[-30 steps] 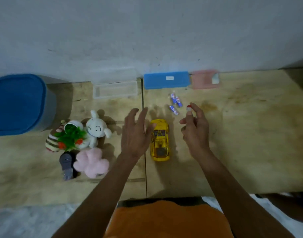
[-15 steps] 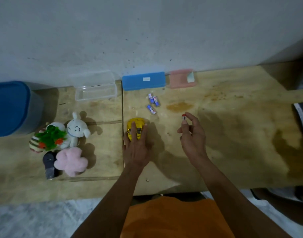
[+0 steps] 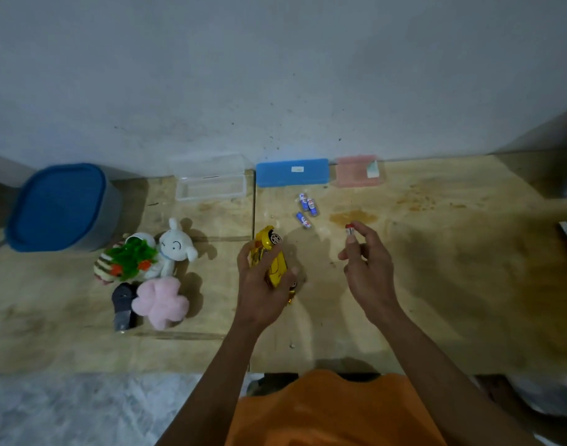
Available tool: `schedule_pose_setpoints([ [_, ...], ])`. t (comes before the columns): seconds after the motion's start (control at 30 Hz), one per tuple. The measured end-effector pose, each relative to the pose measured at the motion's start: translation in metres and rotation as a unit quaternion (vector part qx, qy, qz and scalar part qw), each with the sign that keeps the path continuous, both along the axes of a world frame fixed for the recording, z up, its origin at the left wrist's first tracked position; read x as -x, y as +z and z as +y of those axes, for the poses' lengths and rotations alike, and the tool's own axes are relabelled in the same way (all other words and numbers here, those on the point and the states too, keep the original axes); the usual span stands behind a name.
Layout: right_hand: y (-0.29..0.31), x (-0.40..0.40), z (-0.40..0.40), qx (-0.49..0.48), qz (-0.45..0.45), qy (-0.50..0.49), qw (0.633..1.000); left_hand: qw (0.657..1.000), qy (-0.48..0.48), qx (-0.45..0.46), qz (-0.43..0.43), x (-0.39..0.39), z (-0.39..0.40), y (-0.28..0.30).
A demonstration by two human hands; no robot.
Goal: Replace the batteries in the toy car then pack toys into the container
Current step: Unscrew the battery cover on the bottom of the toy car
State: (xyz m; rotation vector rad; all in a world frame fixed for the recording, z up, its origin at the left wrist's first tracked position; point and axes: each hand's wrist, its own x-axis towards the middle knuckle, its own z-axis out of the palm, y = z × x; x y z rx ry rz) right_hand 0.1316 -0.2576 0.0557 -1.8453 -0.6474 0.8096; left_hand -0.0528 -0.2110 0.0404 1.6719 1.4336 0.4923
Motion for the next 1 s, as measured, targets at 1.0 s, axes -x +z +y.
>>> schedule_pose_setpoints([
  [1.0,0.087,0.124,-0.056,-0.055,-0.038,0.110,0.992,0.866,0.149,0.259,-0.401,0.105,-0.049,0.049],
])
